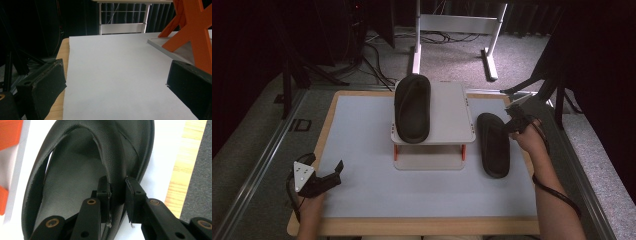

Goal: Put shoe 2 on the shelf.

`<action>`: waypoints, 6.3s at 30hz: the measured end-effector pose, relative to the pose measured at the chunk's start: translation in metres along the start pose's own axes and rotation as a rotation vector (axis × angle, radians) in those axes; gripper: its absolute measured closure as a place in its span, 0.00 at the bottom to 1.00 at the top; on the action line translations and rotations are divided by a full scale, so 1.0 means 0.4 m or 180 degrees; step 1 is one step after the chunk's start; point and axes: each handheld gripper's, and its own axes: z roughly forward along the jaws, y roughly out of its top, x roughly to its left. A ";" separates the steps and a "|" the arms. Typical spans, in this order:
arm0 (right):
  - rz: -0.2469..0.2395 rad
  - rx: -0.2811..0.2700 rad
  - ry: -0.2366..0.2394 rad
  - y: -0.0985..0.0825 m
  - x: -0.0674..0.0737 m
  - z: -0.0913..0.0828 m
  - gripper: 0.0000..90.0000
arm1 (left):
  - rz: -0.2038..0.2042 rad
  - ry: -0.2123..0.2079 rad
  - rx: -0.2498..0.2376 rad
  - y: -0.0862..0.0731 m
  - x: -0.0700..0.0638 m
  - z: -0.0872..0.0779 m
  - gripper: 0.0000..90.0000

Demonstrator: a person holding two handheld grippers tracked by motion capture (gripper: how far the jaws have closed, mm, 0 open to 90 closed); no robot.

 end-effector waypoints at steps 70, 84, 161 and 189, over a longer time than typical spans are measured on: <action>-0.0081 -0.0340 0.0127 0.179 0.242 -0.373 0.85 | -0.0026 -0.0020 -0.0015 0.000 0.002 -0.001 0.02; -0.0177 -0.0297 0.0295 0.216 0.335 -0.332 0.85 | -0.0034 -0.0033 -0.0020 -0.001 0.003 -0.002 0.02; -0.0366 -0.0848 0.0406 0.119 0.241 -0.315 0.21 | -0.0028 -0.0040 -0.0012 0.000 0.002 -0.001 0.02; -0.0255 -0.1098 0.0508 -0.065 0.076 -0.102 0.21 | -0.0032 -0.0034 -0.0020 -0.001 0.002 -0.001 0.02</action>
